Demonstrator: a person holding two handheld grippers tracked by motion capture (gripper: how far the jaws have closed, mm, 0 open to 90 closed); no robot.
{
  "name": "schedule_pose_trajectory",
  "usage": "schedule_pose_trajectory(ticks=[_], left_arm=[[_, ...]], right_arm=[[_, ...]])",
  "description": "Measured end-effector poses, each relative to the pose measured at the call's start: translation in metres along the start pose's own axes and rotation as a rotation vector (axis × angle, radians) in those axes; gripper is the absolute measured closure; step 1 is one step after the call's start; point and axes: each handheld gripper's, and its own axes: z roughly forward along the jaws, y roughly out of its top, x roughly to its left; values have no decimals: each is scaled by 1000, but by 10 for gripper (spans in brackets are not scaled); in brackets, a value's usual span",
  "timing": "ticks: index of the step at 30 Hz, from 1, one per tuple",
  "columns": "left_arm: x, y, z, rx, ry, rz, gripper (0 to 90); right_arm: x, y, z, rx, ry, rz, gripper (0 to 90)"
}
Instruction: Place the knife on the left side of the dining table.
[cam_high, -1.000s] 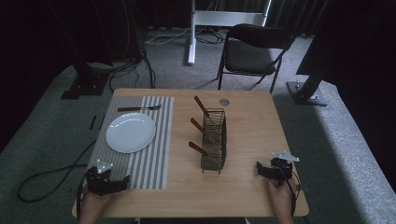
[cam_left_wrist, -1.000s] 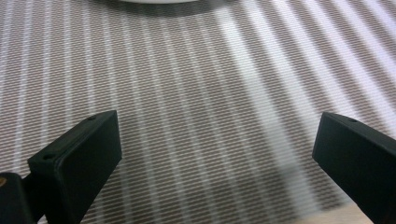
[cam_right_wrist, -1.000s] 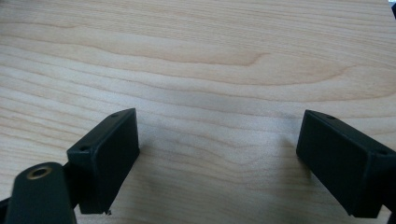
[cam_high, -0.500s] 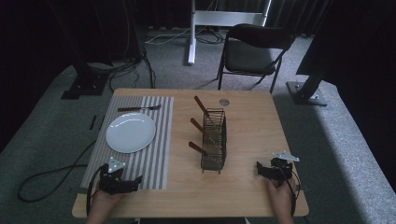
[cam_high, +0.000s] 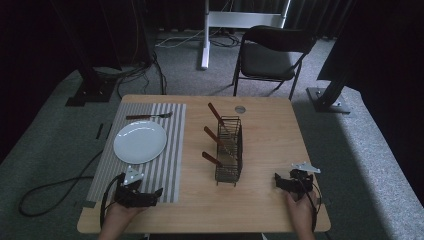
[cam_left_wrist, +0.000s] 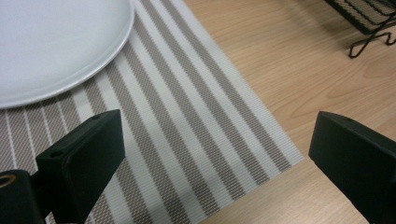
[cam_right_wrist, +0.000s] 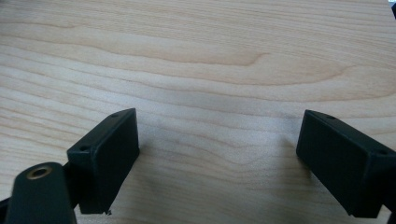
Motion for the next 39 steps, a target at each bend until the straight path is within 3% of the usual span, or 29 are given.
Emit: schedule_pose_trajectory(ticks=[5, 30, 39], left_arm=[[-6, 5, 3, -14, -17, -1, 37], [-52, 54, 5, -85, -137, 107, 37], [-64, 71, 5, -116, -195, 112, 37]], right_arm=[[0, 0, 0, 0, 0, 0, 124], [0, 0, 0, 0, 0, 0, 124], [0, 0, 0, 0, 0, 0, 123]])
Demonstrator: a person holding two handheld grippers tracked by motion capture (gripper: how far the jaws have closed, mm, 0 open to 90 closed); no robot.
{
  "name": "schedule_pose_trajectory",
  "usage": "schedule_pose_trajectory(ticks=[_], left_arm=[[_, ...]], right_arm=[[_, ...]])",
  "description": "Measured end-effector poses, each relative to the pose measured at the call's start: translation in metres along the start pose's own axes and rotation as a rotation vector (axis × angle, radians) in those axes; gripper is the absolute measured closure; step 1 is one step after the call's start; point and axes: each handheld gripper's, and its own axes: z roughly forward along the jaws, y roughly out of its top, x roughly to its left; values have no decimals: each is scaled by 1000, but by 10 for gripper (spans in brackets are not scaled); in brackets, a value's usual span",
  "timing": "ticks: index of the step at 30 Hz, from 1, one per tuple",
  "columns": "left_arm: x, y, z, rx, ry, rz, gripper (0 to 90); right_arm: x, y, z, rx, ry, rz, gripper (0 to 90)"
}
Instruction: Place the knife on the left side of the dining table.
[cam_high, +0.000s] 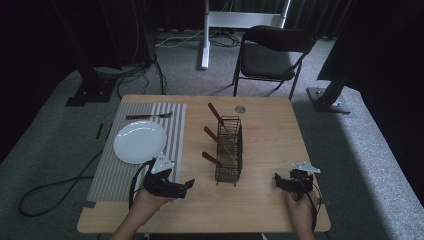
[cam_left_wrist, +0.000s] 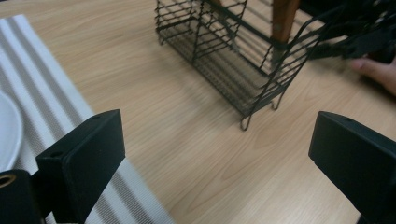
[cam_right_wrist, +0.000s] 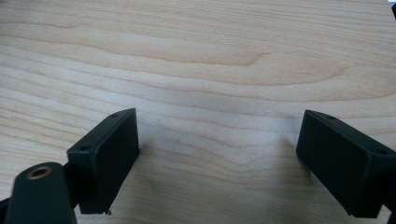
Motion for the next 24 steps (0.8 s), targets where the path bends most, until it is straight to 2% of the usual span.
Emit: schedule_pose_trajectory(ticks=[10, 13, 16, 24], left_arm=[[-12, 20, 8, -10, -19, 34, 41], [-15, 26, 11, -27, -47, 50, 45], [-18, 32, 16, -18, -53, 59, 52], [-20, 44, 27, -32, -58, 34, 69]], right_arm=[[0, 0, 0, -1, 0, -2, 124], [0, 0, 0, -1, 0, -2, 124], [0, 0, 0, -1, 0, -2, 124], [0, 0, 0, -1, 0, -1, 124]])
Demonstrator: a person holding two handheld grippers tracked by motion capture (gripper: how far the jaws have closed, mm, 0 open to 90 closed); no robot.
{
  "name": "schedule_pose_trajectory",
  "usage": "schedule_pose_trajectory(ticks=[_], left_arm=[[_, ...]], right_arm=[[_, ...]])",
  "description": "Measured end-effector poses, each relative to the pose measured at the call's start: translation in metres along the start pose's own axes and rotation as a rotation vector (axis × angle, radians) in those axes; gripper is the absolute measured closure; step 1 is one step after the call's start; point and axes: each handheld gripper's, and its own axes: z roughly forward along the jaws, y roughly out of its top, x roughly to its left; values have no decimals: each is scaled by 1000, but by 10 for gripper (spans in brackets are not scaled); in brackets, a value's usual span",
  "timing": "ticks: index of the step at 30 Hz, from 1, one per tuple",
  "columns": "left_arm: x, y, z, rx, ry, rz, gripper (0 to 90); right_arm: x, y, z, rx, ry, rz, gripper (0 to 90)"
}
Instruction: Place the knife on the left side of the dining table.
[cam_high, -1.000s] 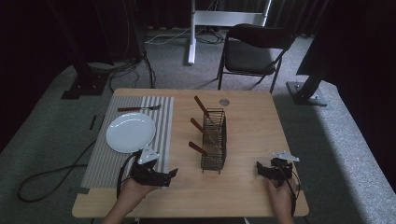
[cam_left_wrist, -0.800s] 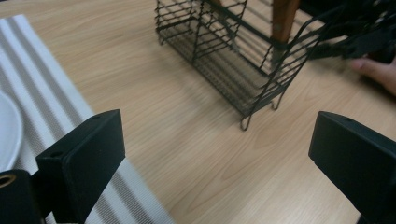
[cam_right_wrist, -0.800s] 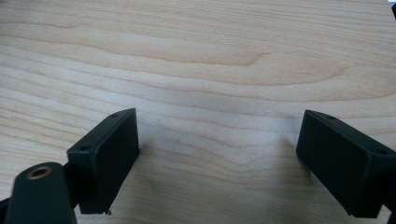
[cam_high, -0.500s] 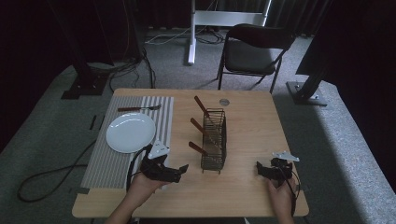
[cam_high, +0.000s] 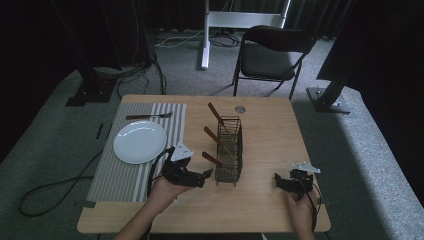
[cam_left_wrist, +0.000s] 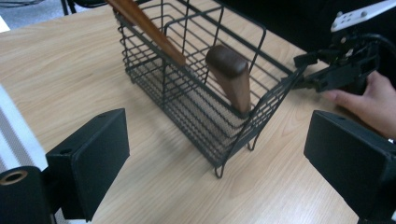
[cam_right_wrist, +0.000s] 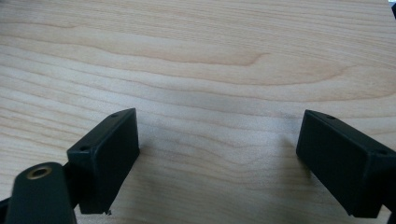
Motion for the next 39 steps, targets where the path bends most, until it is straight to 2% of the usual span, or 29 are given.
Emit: schedule_pose_trajectory(ticks=[4, 6, 9, 16, 19, 21, 22, 25, 29, 31, 34, 35, 39], left_arm=[[-2, 5, 5, -11, -7, -12, 70], [-2, 7, 6, -21, -11, -8, 140], [-2, 9, 8, -29, -6, -17, 160], [-1, 9, 7, -57, -20, -44, 329], [-2, 11, 8, -57, -42, -47, 363], [-3, 11, 8, -52, -36, -44, 421], [-3, 11, 9, -51, -40, -45, 421], [-2, 11, 10, -50, -47, -37, 519], [-1, 11, 11, -49, -69, -47, 607], [-1, 11, 11, -59, -58, -43, 663], [-1, 11, 11, -72, -83, -47, 724], [-1, 12, 11, -74, -92, -49, 770], [-4, 15, 12, -80, -108, -40, 805]], right_arm=[[0, 0, 0, 0, 0, -1, 124], [0, 0, 0, 0, 0, 0, 124], [0, 0, 0, 0, 0, -1, 124], [0, 0, 0, 0, 0, -1, 124], [0, 0, 0, 0, 0, -1, 124], [0, 0, 0, 0, 0, -1, 124], [0, 0, 0, -1, 0, -2, 124], [0, 0, 0, 0, 0, 0, 124], [0, 0, 0, 0, 0, 0, 124], [0, 0, 0, 0, 0, -2, 124], [0, 0, 0, -1, 0, -1, 124], [0, 0, 0, -1, 0, -2, 124], [0, 0, 0, -1, 0, -1, 124]])
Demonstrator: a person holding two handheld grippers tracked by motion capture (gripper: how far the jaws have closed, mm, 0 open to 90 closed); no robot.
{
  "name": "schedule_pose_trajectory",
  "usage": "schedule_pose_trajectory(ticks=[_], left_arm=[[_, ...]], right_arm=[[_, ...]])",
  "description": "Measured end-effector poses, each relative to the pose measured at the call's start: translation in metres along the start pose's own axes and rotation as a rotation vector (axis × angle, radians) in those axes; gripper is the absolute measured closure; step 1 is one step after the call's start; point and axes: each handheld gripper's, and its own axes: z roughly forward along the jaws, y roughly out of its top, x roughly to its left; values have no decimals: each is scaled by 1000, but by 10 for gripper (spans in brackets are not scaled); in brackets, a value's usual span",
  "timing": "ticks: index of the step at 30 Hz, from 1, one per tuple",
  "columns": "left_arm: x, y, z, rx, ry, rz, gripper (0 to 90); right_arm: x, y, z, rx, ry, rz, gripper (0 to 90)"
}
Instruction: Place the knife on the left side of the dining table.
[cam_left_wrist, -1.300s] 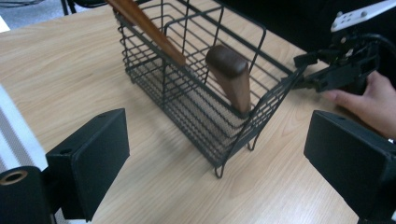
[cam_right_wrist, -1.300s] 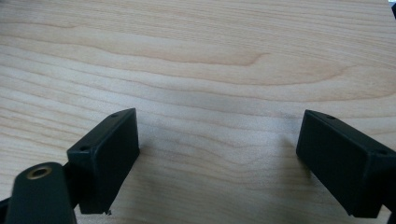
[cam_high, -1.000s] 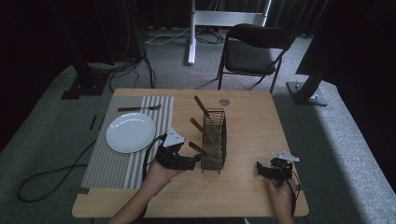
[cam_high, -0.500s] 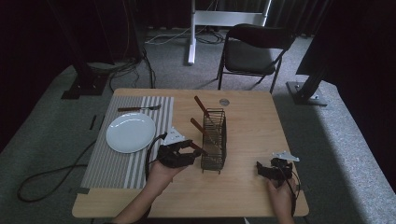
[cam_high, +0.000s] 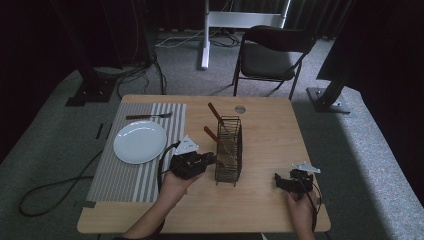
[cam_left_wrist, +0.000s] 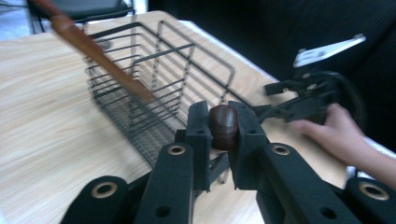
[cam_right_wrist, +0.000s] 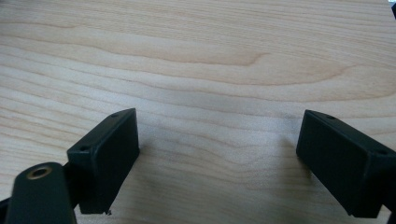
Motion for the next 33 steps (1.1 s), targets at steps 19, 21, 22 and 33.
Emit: schedule_pose_trajectory(ticks=[19, 21, 22, 33], left_arm=[[-8, 28, -15, -39, 24, 61, 808], [-8, 31, -20, -46, 23, 61, 808], [-9, 33, -23, -52, 18, 62, 808], [-17, 50, -64, -110, 12, 95, 808]], right_arm=[[0, 0, 0, 1, 0, 2, 124], [0, 0, 0, 1, 0, 1, 124], [0, 0, 0, 1, 0, 1, 124], [0, 0, 0, 1, 0, 1, 124]])
